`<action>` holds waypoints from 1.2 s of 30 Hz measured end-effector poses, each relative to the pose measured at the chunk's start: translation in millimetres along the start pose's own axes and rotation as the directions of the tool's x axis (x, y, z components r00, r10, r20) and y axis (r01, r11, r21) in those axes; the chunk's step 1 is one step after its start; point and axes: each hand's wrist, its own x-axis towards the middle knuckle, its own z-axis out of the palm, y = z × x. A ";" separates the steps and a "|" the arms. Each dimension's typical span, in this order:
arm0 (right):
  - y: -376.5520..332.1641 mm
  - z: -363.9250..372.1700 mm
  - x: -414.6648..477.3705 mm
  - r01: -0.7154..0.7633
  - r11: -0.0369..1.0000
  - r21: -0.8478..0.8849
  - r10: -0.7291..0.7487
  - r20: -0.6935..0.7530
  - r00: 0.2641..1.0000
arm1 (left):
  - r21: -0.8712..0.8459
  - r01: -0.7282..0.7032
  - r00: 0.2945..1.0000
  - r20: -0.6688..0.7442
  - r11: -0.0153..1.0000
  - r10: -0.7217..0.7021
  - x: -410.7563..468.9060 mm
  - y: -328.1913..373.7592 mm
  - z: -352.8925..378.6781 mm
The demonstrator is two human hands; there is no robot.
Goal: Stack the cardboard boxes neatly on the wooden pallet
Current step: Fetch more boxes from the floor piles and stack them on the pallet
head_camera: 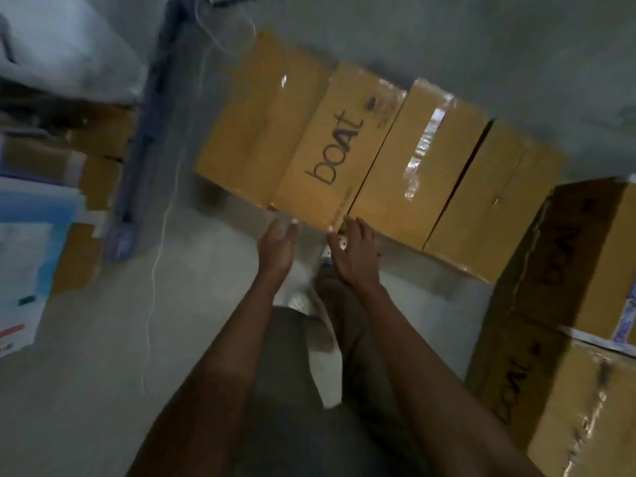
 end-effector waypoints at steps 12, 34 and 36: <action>-11.0 246.7 299.3 0.575 0.509 -0.640 -0.454 0.368 0.812 | -0.637 0.556 0.808 0.263 0.534 -0.527 322.2 -211.9 106.2; -61.6 -3.2 257.3 0.298 0.885 -0.358 -0.429 -0.379 0.820 | -0.798 0.383 0.916 0.264 0.466 -0.302 273.0 -15.3 91.4; -77.6 -33.7 233.3 0.235 0.922 -0.309 -0.365 -0.482 0.797 | -0.764 0.373 0.922 0.243 0.526 -0.302 224.6 14.6 72.9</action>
